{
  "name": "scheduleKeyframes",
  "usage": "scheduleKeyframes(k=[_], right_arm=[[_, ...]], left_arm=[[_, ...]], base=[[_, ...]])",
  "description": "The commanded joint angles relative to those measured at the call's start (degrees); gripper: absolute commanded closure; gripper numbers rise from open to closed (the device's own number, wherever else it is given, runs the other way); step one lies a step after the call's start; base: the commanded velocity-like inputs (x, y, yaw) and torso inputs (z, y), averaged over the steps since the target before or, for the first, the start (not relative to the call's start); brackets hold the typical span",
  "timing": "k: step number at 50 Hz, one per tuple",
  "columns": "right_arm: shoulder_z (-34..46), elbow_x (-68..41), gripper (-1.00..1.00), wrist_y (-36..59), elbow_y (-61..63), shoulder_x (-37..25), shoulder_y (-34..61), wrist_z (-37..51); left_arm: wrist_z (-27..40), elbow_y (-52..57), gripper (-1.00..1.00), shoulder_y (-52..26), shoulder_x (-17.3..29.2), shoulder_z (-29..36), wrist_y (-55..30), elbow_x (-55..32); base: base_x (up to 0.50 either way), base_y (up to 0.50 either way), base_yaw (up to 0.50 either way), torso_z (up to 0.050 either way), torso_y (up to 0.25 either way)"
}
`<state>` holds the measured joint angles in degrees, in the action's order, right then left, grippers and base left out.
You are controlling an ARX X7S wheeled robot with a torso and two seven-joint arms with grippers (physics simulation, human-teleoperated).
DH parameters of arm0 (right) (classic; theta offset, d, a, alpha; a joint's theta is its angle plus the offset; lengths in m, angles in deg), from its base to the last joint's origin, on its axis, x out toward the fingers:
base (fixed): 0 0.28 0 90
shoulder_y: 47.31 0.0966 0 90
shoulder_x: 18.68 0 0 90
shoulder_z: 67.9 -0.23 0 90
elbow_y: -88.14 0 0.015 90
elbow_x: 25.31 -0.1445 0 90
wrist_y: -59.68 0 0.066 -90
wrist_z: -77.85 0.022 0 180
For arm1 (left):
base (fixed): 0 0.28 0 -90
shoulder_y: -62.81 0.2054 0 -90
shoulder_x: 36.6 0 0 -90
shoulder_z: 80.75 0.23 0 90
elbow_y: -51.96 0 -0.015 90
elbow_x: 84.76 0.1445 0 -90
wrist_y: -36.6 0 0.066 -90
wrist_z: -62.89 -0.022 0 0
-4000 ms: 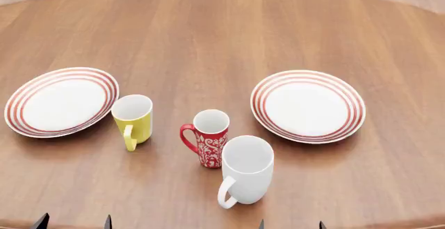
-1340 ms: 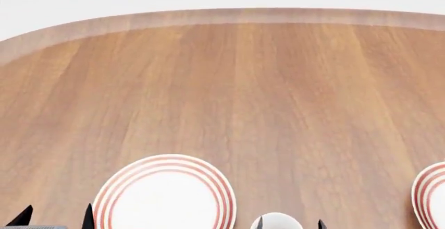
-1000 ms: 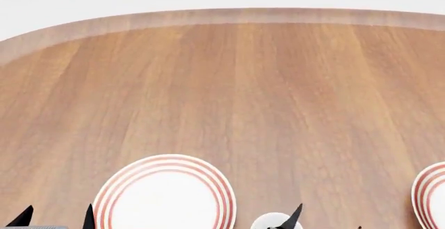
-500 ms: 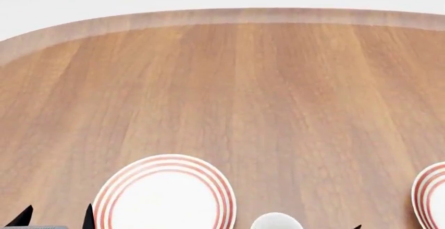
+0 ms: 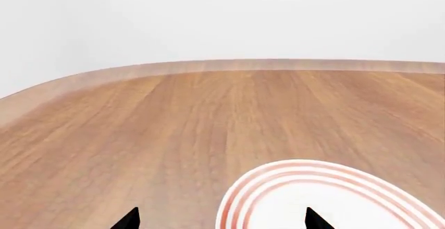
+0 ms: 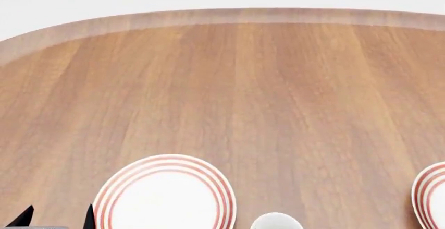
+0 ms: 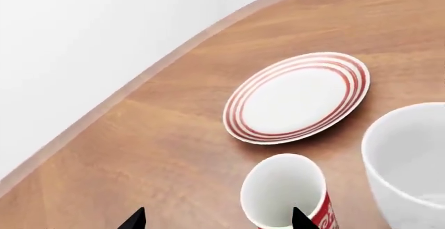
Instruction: Put the red mug on the left plate.
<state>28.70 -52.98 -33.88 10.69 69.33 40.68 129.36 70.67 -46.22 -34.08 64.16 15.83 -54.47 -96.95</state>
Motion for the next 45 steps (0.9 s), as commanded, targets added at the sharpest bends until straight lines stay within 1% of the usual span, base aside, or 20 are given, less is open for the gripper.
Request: scheduleKeyframes(k=[1, 20, 28, 45], right_arm=[[2.54, -4.85, -1.00, 0.52, -1.74, 0.38, 3.77, 6.10], [4.41, -7.64, -1.00, 1.11, -3.82, -0.93, 7.61, 10.75], [3.83, -8.43, -1.00, -0.24, -8.40, -0.70, 9.53, 11.81], [4.81, -10.38, -1.00, -1.81, -9.39, -0.84, 10.78, 14.74]], left_arm=[[0.41, 0.09, -1.00, 0.21, 0.24, 0.43, 0.46, 0.09], [0.88, -0.11, -1.00, 0.13, 0.53, 0.94, 1.01, -0.18], [1.09, 0.14, -1.00, 0.35, 0.70, 1.15, 1.30, -0.27], [1.40, 0.21, -1.00, 0.43, 1.00, 1.55, 1.51, -0.58]], base=[[0.00, 0.00, 0.00, 0.000, 0.000], [0.00, 0.00, 0.00, 0.000, 0.000], [0.00, 0.00, 0.00, 0.000, 0.000], [0.00, 0.00, 0.00, 0.000, 0.000]])
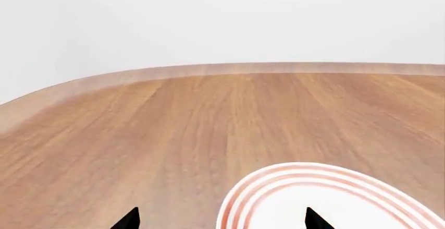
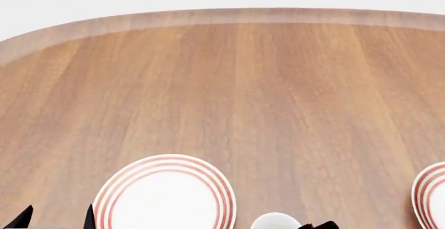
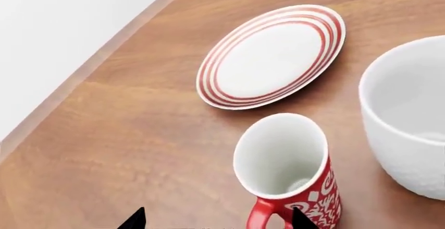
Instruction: Put the red mug on the left plate.
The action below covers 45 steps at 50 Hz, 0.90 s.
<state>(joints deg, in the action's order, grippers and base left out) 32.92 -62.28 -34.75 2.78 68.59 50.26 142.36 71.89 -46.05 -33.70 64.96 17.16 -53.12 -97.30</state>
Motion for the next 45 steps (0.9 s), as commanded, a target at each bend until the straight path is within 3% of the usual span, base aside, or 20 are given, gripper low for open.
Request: scheduleKeyframes(k=[1, 45], right_arm=[[0.41, -1.31, -1.00, -1.12, -1.73, -0.15, 1.31, 1.91], [2.31, -4.05, -1.00, -3.46, -18.26, 0.28, 9.69, 5.46]], left_arm=[[0.22, 0.05, -1.00, 0.00, 0.20, 0.25, 0.07, -0.27], [0.92, 0.22, -1.00, 0.17, 1.03, 1.21, 0.51, -1.23]], base=[[0.00, 0.00, 0.00, 0.000, 0.000], [0.00, 0.00, 0.00, 0.000, 0.000]])
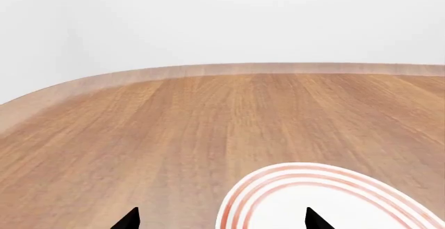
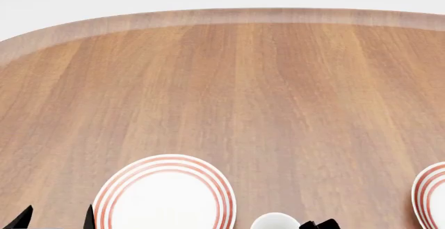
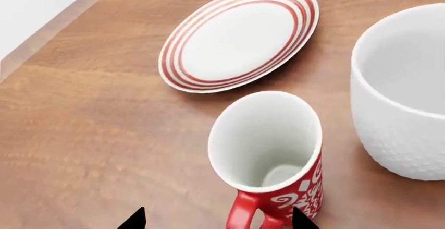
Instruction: Put the red mug on the left plate.
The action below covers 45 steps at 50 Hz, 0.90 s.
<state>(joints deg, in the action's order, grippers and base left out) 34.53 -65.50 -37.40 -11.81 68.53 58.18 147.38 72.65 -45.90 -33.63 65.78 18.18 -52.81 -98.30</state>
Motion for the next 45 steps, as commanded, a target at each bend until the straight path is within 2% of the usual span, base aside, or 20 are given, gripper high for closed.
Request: scheduleKeyframes(k=[1, 45], right_arm=[[0.87, -0.75, -1.00, -0.81, -3.88, 0.29, 1.96, 0.60], [2.58, -6.37, -1.00, -5.51, -10.40, -0.31, 4.15, -1.23]], left_arm=[[0.15, 0.11, -1.00, 0.13, 0.24, 0.18, 0.19, -0.33], [0.87, 0.15, -1.00, 0.07, 0.89, 1.12, 0.42, -1.16]], base=[[0.00, 0.00, 0.00, 0.000, 0.000], [0.00, 0.00, 0.00, 0.000, 0.000]])
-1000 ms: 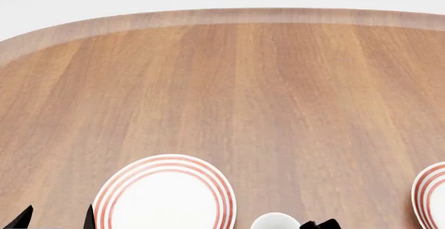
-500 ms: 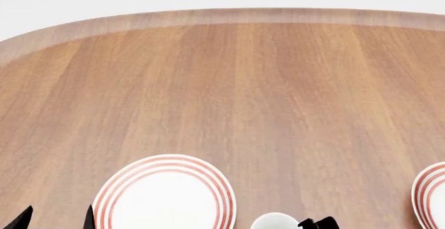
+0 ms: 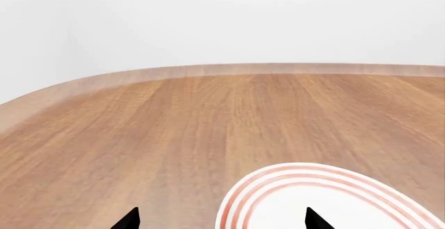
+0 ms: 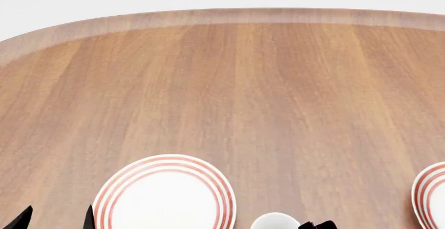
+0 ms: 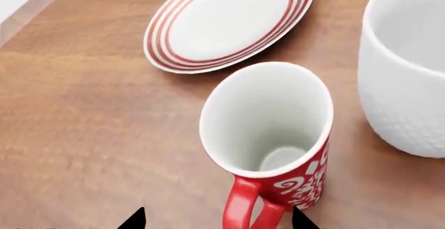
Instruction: Put the red mug on the left plate.
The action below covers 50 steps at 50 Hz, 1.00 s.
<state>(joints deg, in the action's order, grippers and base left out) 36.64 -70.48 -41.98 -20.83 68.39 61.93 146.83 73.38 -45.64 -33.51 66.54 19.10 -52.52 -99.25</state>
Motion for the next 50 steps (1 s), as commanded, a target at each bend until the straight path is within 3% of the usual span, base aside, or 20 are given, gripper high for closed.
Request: scheduleKeyframes(k=[1, 50], right_arm=[[0.53, -1.44, -1.00, -0.99, -1.51, -0.19, 0.46, -0.69], [2.89, -5.51, -1.00, -3.76, -6.43, -1.09, 2.25, -2.49]], left_arm=[[0.16, -0.09, -1.00, -0.04, 0.15, 0.22, 0.15, -0.22], [0.90, -0.31, -1.00, -0.30, 0.78, 1.18, 0.38, -0.99]], base=[[0.00, 0.00, 0.00, 0.000, 0.000], [0.00, 0.00, 0.00, 0.000, 0.000]])
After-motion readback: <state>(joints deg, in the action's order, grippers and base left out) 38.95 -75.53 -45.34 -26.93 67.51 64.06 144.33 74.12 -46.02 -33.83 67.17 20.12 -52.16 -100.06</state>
